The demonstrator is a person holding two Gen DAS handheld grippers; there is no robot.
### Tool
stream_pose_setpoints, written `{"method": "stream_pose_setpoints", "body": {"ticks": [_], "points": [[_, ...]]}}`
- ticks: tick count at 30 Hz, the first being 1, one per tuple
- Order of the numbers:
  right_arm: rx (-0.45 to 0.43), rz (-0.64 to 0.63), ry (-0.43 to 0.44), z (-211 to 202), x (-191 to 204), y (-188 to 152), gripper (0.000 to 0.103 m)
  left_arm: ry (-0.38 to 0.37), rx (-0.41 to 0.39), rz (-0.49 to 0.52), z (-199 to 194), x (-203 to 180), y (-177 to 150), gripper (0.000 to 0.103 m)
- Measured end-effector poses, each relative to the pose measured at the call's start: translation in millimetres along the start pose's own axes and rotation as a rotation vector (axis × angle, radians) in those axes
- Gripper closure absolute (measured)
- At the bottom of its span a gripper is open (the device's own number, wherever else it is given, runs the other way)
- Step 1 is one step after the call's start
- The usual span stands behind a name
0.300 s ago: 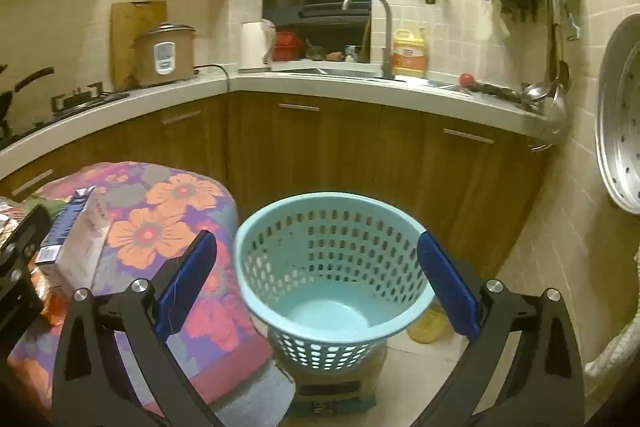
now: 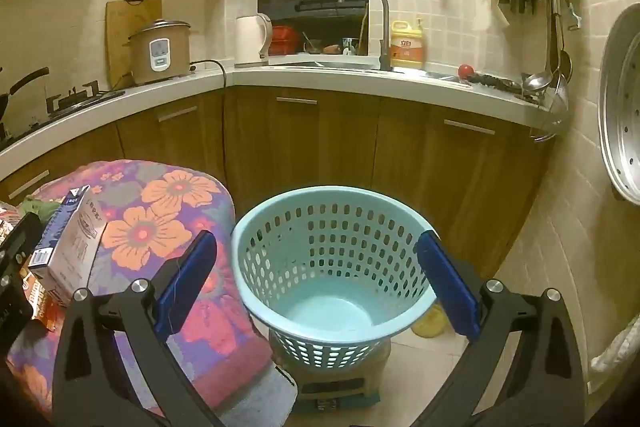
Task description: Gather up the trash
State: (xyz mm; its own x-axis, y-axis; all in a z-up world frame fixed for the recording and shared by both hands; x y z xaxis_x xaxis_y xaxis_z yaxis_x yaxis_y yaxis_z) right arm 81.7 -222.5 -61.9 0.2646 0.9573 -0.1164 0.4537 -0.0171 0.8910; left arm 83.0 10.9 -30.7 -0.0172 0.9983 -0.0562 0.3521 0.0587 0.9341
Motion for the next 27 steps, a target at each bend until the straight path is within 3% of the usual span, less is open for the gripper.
{"method": "stream_pose_setpoints", "body": {"ticks": [13,27], "points": [[-0.033,0.046,-0.007,-7.5,-10.8,5.7,0.008,0.011,0.008,-0.009,2.4,3.5,-4.8,0.010],[-0.002,0.052,0.007,0.2,-8.8,2.3,0.008,0.011,-0.004,-0.005,-0.8,-0.5,-4.6,0.010]]}}
Point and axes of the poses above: each gripper's, at about its wrist camera, not at the fingertips, and z roughly the way its jaws point, x to its left, y to its top, the point moved 8 cm from there along z, roughly the way its jaws point, and after that the axes turned 4 degrees about -z, right-handed, at the moved point
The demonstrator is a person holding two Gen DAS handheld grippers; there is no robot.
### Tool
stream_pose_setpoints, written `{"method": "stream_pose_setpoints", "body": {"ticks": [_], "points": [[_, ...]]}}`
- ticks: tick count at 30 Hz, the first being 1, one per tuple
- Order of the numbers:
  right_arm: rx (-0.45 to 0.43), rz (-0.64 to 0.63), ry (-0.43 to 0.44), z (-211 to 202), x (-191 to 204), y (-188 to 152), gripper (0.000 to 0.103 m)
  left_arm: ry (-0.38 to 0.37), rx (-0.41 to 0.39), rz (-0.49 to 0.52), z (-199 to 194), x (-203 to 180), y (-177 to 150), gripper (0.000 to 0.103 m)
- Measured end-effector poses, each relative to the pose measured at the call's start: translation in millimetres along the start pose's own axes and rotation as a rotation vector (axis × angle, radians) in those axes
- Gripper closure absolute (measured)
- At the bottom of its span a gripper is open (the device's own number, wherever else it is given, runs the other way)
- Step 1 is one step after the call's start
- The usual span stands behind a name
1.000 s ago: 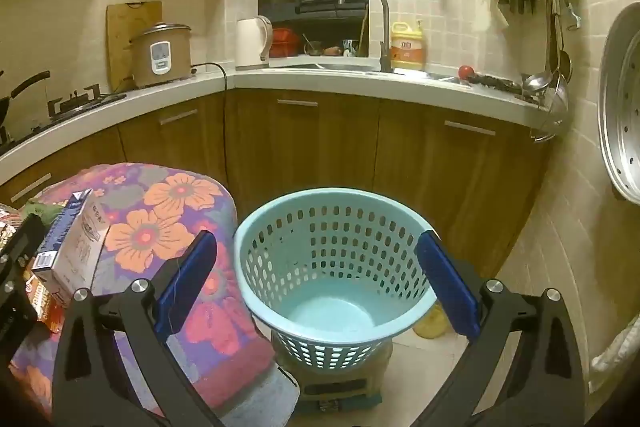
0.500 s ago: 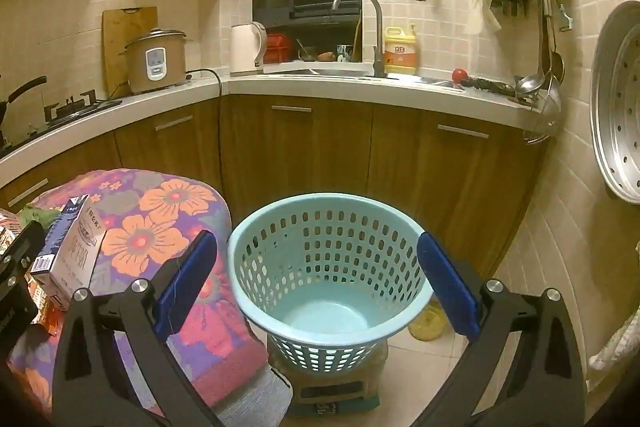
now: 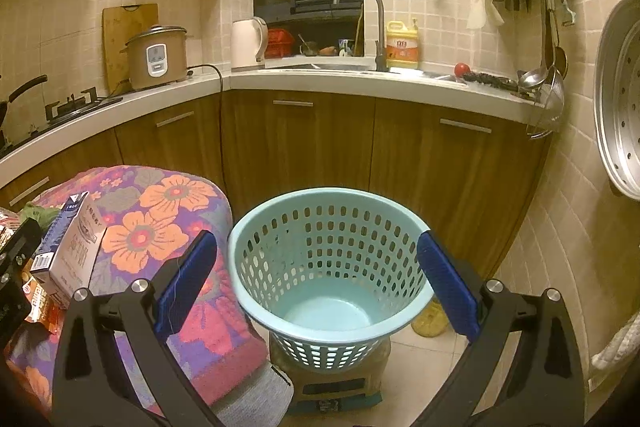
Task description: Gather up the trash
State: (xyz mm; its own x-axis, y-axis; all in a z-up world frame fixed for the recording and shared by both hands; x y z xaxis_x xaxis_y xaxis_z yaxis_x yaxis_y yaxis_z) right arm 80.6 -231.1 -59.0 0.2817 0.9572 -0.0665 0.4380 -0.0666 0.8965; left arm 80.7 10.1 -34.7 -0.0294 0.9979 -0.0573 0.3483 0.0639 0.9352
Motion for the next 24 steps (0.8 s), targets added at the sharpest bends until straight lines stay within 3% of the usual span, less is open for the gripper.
{"method": "stream_pose_setpoints", "body": {"ticks": [24], "points": [[-0.012,-0.012,-0.006,-2.8,1.9,1.3,0.008,0.000,0.008,-0.015,-1.7,1.0,1.7,0.008]]}}
Point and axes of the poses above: each gripper's, at about its wrist camera, not at the fingertips, and z roughly the way its jaws point, x to its left, y to its top, the point moved 8 cm from there along z, roughly the way its jaws point, and after that the axes turned 4 degrees about -z, right-handed, at the moved point
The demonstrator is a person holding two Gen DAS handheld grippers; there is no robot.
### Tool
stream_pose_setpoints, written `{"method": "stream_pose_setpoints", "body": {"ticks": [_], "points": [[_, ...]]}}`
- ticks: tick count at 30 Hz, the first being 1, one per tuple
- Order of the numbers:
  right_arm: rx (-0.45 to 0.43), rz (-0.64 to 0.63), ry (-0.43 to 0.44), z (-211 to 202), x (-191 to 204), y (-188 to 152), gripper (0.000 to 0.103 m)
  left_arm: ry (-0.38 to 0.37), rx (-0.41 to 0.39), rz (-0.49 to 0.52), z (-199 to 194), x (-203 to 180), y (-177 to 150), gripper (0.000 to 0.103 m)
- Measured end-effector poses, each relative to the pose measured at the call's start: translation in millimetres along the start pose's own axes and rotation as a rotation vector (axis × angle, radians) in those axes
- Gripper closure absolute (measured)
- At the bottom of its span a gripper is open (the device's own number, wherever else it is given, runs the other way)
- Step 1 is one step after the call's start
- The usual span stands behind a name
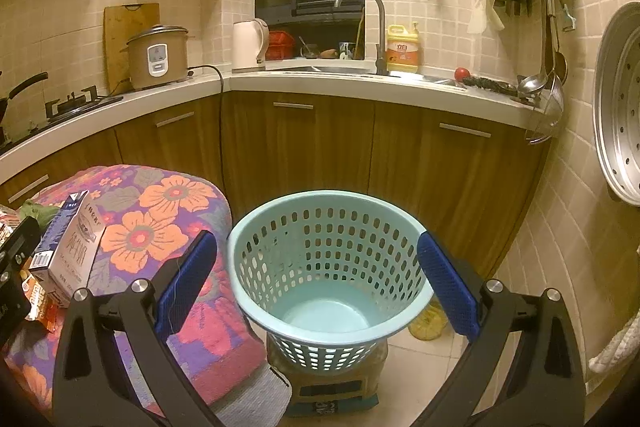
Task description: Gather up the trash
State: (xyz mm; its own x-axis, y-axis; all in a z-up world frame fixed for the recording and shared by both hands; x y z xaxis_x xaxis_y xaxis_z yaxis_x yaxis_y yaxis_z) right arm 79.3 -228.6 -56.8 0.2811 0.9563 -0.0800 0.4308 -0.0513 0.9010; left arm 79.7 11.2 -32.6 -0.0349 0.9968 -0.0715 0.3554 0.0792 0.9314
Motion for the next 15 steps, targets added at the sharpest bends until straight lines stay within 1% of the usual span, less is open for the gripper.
{"method": "stream_pose_setpoints", "body": {"ticks": [15], "points": [[0.026,-0.007,0.009,6.4,4.5,-6.2,0.008,-0.001,0.001,0.003,0.0,0.3,2.2,0.008]]}}
Point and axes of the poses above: each gripper's, at about its wrist camera, not at the fingertips, and z roughly the way its jaws point, x to its left, y to its top, the point moved 8 cm from there along z, roughly the way its jaws point, and after that the axes turned 4 degrees about -z, right-handed, at the moved point
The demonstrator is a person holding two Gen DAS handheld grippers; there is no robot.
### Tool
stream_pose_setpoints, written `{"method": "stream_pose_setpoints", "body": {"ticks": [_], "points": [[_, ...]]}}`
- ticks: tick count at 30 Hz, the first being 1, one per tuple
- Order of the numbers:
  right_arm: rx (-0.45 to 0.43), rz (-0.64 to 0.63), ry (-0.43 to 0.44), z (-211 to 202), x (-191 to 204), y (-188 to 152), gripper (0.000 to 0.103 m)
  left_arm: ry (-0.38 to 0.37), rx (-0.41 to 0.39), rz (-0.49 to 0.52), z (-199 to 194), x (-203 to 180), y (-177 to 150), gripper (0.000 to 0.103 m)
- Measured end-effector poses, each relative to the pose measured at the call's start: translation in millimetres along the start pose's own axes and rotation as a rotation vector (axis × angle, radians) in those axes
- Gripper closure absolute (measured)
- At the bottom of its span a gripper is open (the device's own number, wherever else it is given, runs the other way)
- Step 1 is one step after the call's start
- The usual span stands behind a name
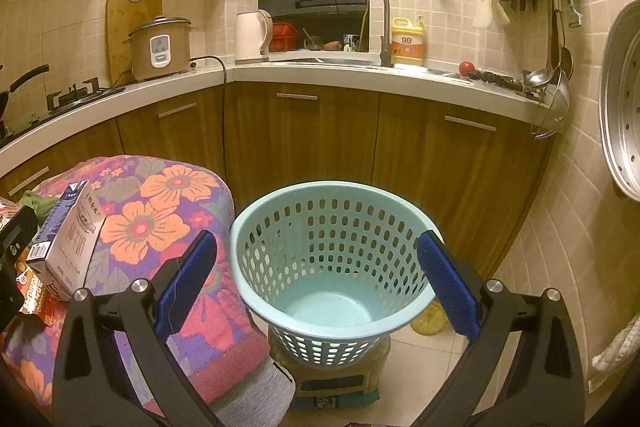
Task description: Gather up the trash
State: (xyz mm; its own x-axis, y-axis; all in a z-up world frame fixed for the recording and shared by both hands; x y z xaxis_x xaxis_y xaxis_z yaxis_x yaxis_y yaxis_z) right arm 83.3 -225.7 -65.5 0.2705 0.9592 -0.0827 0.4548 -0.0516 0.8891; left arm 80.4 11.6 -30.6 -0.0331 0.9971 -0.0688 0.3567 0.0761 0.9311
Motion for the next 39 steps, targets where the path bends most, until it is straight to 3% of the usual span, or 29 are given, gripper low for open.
{"method": "stream_pose_setpoints", "body": {"ticks": [39], "points": [[0.009,-0.022,-0.019,2.8,0.0,-2.6,0.008,-0.004,0.000,0.011,0.1,-3.1,-1.2,0.008]]}}
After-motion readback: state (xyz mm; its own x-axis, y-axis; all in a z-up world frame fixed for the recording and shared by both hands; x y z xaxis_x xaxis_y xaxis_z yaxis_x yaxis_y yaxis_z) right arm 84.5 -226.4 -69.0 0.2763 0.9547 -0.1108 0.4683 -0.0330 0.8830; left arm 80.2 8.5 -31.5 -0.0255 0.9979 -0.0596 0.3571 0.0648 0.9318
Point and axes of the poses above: each gripper's, at about its wrist camera, not at the fingertips, and z roughly the way its jaws point, x to its left, y to its top, the point moved 8 cm from there along z, roughly the way its jaws point, and after that the axes turned 4 degrees about -z, right-handed, at the moved point
